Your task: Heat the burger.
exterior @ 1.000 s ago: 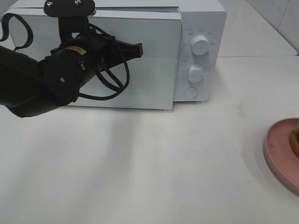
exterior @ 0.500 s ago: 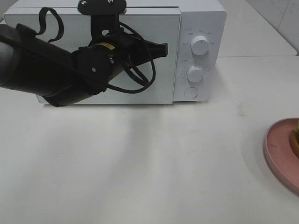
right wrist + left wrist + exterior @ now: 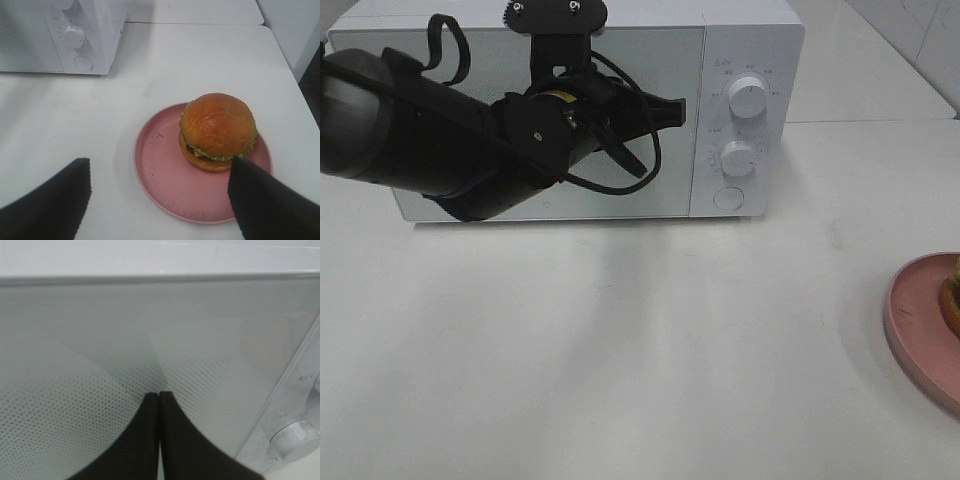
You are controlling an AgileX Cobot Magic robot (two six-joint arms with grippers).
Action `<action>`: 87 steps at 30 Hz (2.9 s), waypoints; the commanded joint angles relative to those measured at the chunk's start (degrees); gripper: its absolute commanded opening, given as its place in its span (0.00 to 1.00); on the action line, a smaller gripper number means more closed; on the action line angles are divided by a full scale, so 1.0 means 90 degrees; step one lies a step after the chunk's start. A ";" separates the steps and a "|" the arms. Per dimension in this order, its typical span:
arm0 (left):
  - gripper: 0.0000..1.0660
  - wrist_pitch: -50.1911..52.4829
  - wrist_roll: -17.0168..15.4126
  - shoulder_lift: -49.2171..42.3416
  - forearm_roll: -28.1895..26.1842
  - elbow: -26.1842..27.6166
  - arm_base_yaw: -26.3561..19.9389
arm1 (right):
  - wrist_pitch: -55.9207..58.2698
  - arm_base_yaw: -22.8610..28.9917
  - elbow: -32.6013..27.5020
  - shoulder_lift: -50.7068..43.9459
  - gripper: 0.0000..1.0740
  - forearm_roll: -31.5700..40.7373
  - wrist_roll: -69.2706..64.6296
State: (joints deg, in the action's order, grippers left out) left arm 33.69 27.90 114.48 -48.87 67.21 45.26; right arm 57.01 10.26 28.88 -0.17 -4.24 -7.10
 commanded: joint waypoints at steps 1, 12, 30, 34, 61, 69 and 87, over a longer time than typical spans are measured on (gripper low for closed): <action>0.00 0.0210 0.0013 -0.0115 -0.0146 0.0153 -0.0191 | 0.0013 -0.0019 -0.0013 -0.0210 0.69 -0.0013 0.0025; 0.00 -0.1070 0.0598 -0.0668 -0.0159 -0.0522 0.0121 | 0.0013 -0.0019 -0.0013 -0.0210 0.69 -0.0013 0.0025; 0.94 -0.4043 0.0586 -0.1795 0.0248 -0.1401 0.0102 | 0.0013 -0.0019 -0.0013 -0.0210 0.69 -0.0013 0.0025; 0.94 -0.5061 0.0509 -0.1999 0.1152 -0.1401 0.0102 | 0.0013 -0.0019 -0.0013 -0.0210 0.69 -0.0013 0.0025; 0.94 -1.0549 -0.0350 -0.3750 0.2158 -0.1401 -0.2992 | 0.0013 -0.0019 -0.0013 -0.0210 0.69 -0.0013 0.0025; 0.94 -1.0963 -0.1464 -0.4838 0.3425 -0.1401 -0.4253 | 0.0013 -0.0019 -0.0013 -0.0210 0.69 -0.0013 0.0025; 0.94 -1.0682 -0.2031 -0.7512 0.4227 -0.2801 -0.4743 | 0.0013 -0.0019 -0.0013 -0.0210 0.69 -0.0013 0.0025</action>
State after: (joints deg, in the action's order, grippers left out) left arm -64.00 10.03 49.45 -11.12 43.89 2.64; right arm 57.01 10.26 28.88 -0.17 -4.24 -7.10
